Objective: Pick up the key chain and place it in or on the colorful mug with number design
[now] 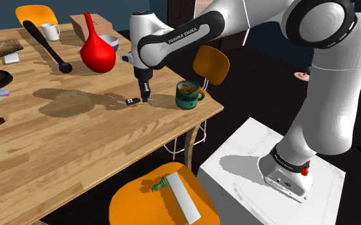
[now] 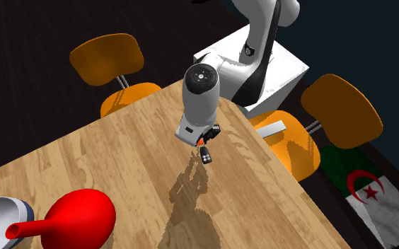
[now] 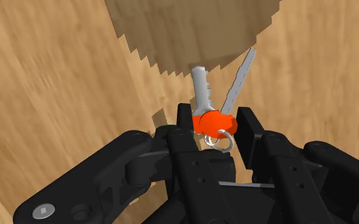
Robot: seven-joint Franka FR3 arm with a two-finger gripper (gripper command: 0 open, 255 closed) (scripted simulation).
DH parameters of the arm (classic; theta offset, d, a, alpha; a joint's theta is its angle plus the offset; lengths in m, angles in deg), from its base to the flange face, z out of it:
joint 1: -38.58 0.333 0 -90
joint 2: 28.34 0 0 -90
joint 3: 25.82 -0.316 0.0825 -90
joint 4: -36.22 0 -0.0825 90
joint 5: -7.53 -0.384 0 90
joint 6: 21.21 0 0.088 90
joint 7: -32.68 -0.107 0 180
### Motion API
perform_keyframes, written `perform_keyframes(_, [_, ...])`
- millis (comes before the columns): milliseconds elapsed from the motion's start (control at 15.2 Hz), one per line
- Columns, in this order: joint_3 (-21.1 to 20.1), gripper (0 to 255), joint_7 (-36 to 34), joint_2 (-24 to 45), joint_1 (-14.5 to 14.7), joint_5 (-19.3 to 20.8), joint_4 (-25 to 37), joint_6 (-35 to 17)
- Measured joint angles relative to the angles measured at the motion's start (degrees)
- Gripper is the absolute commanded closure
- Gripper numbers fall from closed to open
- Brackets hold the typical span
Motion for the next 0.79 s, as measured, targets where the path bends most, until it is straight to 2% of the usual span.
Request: perform_keyframes(792, [-0.3,255,0.2,-3.0,-0.1,-0.6,5.0,8.0])
